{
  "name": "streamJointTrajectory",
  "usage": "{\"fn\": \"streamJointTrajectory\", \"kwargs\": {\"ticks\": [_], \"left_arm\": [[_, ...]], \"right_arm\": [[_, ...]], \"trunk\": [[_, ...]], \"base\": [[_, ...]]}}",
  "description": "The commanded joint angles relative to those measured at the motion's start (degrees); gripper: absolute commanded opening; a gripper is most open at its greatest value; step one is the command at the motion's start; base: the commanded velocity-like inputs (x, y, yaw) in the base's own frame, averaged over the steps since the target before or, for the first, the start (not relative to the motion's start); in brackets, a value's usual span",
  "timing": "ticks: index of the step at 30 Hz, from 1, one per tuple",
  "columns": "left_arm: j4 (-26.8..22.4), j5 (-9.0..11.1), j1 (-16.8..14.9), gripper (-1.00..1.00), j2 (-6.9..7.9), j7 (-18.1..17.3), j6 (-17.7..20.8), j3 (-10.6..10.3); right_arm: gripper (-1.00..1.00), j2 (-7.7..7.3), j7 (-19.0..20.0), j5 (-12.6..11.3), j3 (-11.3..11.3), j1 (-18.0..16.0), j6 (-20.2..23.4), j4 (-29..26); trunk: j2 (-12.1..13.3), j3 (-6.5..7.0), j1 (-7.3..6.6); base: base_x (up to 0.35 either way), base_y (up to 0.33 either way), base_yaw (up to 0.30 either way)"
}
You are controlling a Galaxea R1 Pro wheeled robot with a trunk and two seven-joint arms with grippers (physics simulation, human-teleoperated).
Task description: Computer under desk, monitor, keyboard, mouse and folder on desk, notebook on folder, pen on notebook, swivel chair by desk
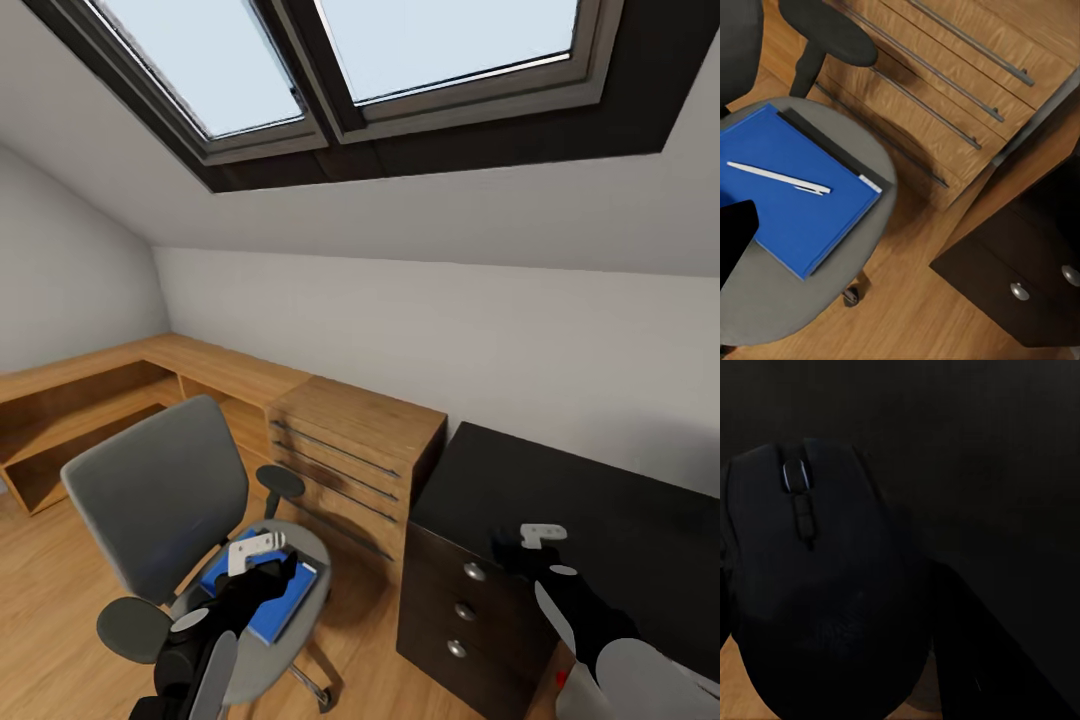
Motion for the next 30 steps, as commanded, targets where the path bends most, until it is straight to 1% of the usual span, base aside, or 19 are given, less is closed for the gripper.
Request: {"fn": "streamJointTrajectory", "kwargs": {"ticks": [1,5,19,23,24,25,27,29,30], "left_arm": [[-0.05,0.63,-0.04,1.0,0.01,0.52,0.23,-0.05],[0.24,0.67,-0.04,1.0,0.03,0.51,0.34,-0.13],[0.86,0.62,-0.04,1.0,-0.14,0.51,0.4,-0.15],[0.86,0.58,-0.04,1.0,-0.14,0.51,0.4,-0.14],[0.86,0.58,-0.04,1.0,-0.14,0.51,0.4,-0.14],[0.86,0.6,-0.04,1.0,-0.14,0.51,0.4,-0.2],[0.86,0.62,-0.04,1.0,-0.14,0.51,0.42,-0.21],[0.86,0.61,-0.04,1.0,-0.14,0.51,0.47,-0.22],[0.86,0.62,-0.04,1.0,-0.14,0.51,0.47,-0.23]], "right_arm": [[-1.0,-0.07,-0.15,-0.81,0.34,-0.01,0.3,-0.12],[-1.0,-0.07,-0.15,-0.65,0.46,0.01,-0.09,-0.12],[-1.0,0.01,-0.24,-0.72,0.42,0.0,-0.52,-0.07],[-1.0,0.04,-0.24,-0.72,0.48,-0.02,-0.52,0.05],[-1.0,0.18,-0.24,-0.72,0.47,-0.01,-0.52,0.06],[-1.0,0.69,-0.24,-0.64,0.42,-0.01,-0.52,0.12],[-1.0,1.2,-0.24,-0.04,0.42,0.01,-0.52,0.23],[-1.0,1.9,-0.24,1.86,0.39,0.03,-0.52,0.34],[-1.0,2.14,-0.24,2.33,0.38,0.03,-0.52,0.36]], "trunk": [[-0.05,-0.08,0.01],[-0.05,-0.08,0.01],[-0.05,-0.08,0.01],[-0.05,-0.2,0.01],[-0.05,-0.25,0.01],[-0.05,-0.29,0.01],[-0.05,-0.39,0.01],[-0.05,-0.46,0.01],[-0.05,-0.49,0.01]], "base": [[0.104,0.0,0.001],[0.238,0.0,0.0],[0.323,0.0,0.0],[0.324,-0.06,0.1],[0.324,-0.078,0.13],[0.319,-0.087,0.139],[0.266,-0.087,0.142],[0.103,-0.038,0.114],[0.064,-0.024,0.075]]}}
